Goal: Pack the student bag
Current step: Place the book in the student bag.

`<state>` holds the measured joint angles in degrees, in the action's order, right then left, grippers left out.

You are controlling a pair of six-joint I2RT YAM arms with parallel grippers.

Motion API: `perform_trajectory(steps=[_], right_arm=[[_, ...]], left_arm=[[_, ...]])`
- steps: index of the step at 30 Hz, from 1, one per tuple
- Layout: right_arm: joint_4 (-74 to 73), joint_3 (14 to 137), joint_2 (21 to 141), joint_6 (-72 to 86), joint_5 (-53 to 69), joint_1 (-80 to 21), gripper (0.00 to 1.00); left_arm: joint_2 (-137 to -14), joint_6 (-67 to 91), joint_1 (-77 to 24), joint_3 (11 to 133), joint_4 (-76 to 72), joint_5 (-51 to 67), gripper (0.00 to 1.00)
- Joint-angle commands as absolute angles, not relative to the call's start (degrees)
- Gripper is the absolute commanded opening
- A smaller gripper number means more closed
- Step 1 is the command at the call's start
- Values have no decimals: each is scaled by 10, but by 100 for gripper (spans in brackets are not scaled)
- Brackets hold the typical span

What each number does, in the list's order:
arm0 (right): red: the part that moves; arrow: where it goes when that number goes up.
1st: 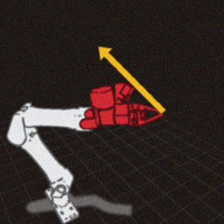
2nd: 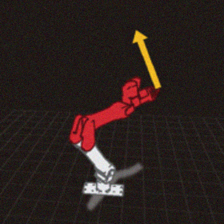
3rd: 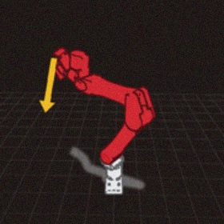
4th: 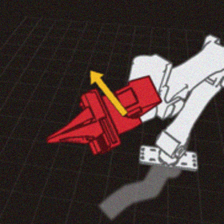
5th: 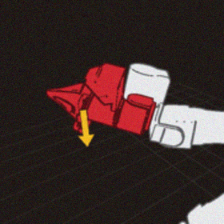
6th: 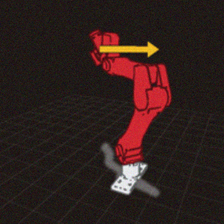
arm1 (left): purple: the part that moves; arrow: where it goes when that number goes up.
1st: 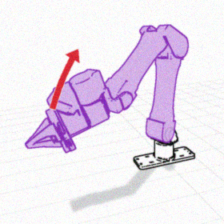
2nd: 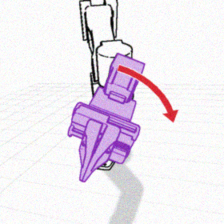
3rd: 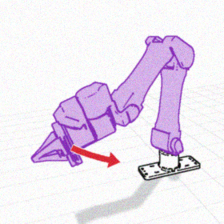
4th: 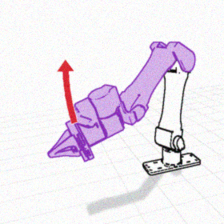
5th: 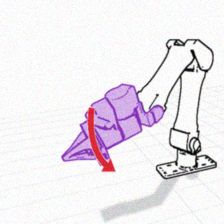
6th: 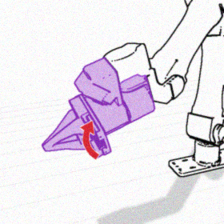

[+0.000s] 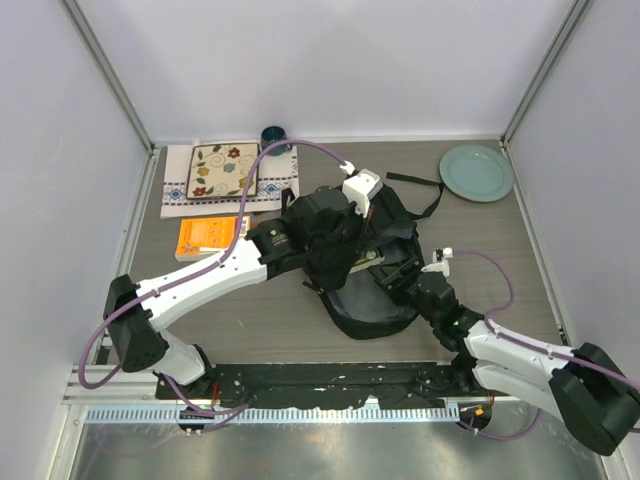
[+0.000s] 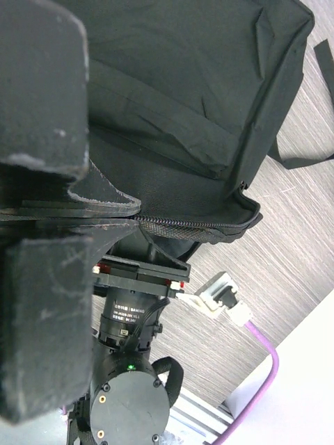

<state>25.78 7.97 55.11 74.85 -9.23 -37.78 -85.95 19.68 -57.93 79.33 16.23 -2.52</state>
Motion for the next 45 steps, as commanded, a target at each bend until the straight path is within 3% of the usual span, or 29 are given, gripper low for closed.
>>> perform_trajectory(steps=[1,2,5,8,14,21,26,30,33,37,42,45], right_arm=[[174,98,522,719,-124,-381,48],[177,105,529,719,-120,-381,38],[212,120,584,711,-89,-380,24],[270,134,645,712,-68,-381,20],[365,184,761,724,-100,-382,19],[370,221,823,766,-200,-374,21],[384,189,829,783,-189,-369,24],[403,134,771,772,-179,-370,30],[363,117,681,728,-151,-370,41],[170,132,536,686,-136,-374,51],[-79,154,288,663,-215,-377,61],[-221,172,166,666,-269,-379,63]], left_arm=[[-838,207,-575,798,111,-22,0],[-838,208,-575,800,108,-20,0],[-839,208,-575,802,108,-18,0],[-839,210,-575,803,107,-18,0],[-844,219,-575,801,103,-4,0],[-845,221,-575,799,105,33,0],[-840,217,-575,794,114,37,0],[-834,219,-575,780,109,28,0],[-836,221,-574,780,112,26,2],[-839,225,-570,784,125,16,14],[-834,229,-564,777,127,5,18],[-831,231,-561,778,139,5,41]])
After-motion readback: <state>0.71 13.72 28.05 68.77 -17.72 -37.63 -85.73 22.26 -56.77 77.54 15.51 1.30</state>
